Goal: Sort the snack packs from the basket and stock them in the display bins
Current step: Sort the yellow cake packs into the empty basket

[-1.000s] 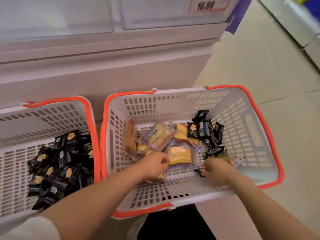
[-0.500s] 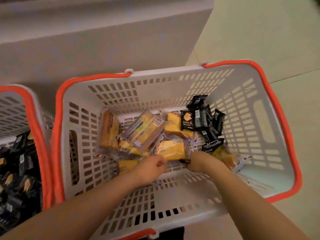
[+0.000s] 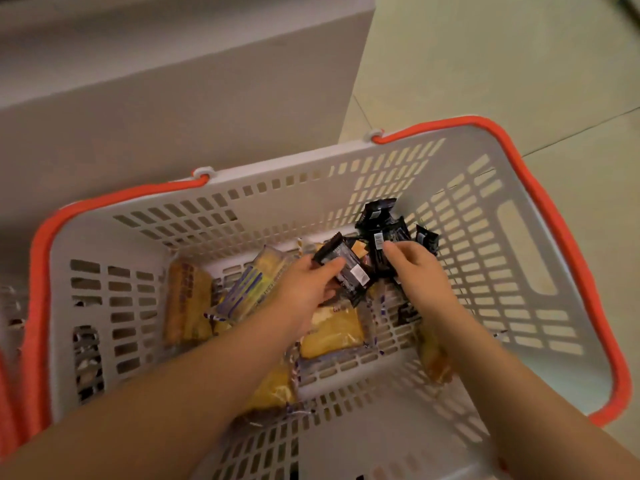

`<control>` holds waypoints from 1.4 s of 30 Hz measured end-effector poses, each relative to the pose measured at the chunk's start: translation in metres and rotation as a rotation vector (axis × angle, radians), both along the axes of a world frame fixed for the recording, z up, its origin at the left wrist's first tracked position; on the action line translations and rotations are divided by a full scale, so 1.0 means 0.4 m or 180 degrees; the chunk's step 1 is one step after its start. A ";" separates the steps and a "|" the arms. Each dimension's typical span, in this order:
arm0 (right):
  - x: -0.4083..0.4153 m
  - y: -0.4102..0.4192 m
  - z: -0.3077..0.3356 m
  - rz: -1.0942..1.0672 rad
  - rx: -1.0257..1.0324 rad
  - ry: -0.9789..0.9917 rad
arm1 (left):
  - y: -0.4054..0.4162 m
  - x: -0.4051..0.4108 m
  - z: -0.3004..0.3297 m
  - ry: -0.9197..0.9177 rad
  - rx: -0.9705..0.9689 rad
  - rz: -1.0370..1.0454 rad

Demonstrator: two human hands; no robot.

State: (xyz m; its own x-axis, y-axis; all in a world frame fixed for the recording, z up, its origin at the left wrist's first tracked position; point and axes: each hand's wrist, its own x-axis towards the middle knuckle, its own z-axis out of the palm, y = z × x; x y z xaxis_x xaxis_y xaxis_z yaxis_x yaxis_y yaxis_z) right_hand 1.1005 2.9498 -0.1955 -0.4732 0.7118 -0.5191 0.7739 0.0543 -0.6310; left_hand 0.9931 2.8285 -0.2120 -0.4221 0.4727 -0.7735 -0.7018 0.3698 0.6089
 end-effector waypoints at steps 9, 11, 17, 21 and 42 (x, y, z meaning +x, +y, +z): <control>0.043 0.061 -0.115 0.1433 0.1044 -0.1341 | 0.162 -0.006 -0.054 0.2404 -0.1352 -0.2515; 0.044 0.048 -0.123 0.1657 0.1431 -0.1668 | 0.183 0.004 -0.063 0.2375 -0.1538 -0.2429; 0.053 0.044 -0.115 0.1835 0.1317 -0.1694 | 0.227 0.031 -0.080 0.1737 -0.1398 -0.1604; 0.061 0.041 -0.103 0.2117 0.1160 -0.1624 | 0.257 0.047 -0.075 0.1707 -0.1496 -0.1964; 0.099 -0.110 0.256 0.1010 -0.0200 0.0200 | -0.233 -0.019 0.160 0.1428 -0.0227 -0.1014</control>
State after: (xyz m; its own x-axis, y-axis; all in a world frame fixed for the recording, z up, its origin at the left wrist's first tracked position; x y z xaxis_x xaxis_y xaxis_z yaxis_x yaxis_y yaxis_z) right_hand 1.1401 2.9058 -0.0931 -0.6988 0.4911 -0.5201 0.6840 0.2459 -0.6868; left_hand 0.9856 2.7352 -0.1482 -0.5622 0.5841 -0.5854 -0.2259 0.5726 0.7881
